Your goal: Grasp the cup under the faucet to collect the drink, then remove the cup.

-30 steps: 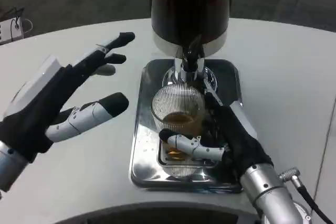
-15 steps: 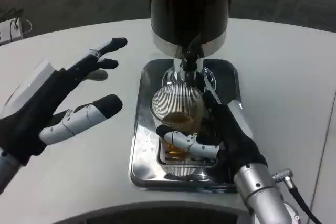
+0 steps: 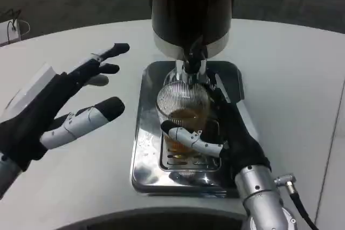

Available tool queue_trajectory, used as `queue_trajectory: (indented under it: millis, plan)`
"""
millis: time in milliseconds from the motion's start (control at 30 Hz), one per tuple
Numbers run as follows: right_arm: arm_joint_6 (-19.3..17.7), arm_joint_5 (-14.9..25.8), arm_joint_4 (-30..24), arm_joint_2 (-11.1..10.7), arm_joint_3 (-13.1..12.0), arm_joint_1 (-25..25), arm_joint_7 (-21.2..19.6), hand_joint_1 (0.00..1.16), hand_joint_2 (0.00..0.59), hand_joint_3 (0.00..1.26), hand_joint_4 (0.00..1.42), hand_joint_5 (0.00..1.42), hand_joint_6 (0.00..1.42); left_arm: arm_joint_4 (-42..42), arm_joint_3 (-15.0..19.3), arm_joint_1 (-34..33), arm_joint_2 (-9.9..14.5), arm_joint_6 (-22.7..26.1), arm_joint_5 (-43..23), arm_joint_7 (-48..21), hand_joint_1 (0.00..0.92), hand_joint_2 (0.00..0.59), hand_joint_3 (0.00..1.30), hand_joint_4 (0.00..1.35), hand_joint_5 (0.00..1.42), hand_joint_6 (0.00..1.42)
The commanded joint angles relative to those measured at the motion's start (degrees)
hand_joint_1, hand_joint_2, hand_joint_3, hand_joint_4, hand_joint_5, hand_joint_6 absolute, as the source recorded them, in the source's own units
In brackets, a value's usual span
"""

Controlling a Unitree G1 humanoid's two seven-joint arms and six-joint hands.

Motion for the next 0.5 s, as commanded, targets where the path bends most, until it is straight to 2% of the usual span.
queue_trajectory:
  millis: [33, 500]
  plan:
    - [0.2, -0.2, 1.8, 2.0, 0.9, -0.3, -1.0, 0.83, 0.213, 0.10, 0.18, 0.24, 0.19, -0.6, 0.0, 1.2, 1.2, 0.9, -0.2, -1.0, 0.000, 0.052, 0.15, 0.08, 0.17, 0.24]
    - [-1.2, -1.2, 2.5, 5.3, 1.4, 0.8, -6.2, 0.87, 0.216, 0.28, 0.39, 0.47, 0.41, -0.9, -0.2, 1.8, 0.8, 1.8, -0.2, -1.5, 0.000, 0.052, 0.18, 0.10, 0.18, 0.24]
